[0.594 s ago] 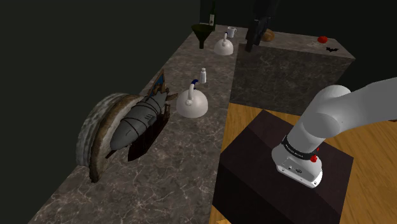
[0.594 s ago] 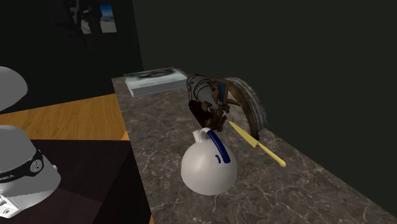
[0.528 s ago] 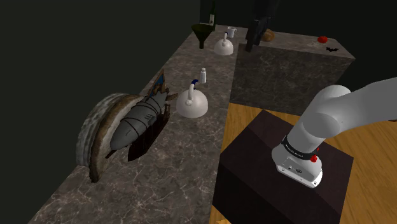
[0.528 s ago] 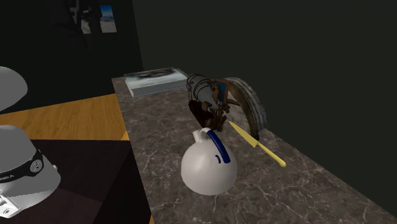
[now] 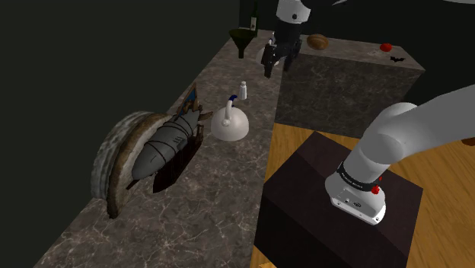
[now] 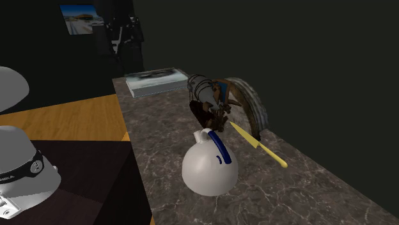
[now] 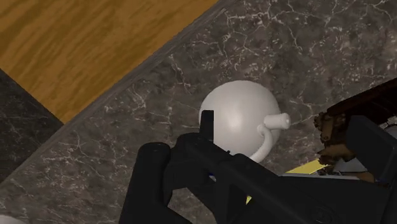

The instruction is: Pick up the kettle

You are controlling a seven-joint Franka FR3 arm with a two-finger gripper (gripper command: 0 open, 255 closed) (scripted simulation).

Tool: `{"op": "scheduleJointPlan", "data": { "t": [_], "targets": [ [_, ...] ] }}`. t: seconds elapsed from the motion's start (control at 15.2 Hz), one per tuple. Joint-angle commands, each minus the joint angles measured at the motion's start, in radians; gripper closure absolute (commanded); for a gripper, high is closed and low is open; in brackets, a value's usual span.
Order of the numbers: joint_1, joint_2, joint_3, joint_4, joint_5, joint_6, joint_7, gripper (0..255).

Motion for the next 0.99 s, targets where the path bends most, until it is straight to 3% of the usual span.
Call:
{"op": "scheduleJointPlan", "data": {
  "t": [0.0,0.46,0.92],
  "targets": [
    [-0.020,0.049,0.045,-0.010,0.011,0.071,0.106,0],
    [-0.104,0.280,0.188,0.034,-0.018,0.280,0.472,0],
    [-0.181,0.562,0.278,0.154,-0.171,0.427,0.878,0]
  ]
}}
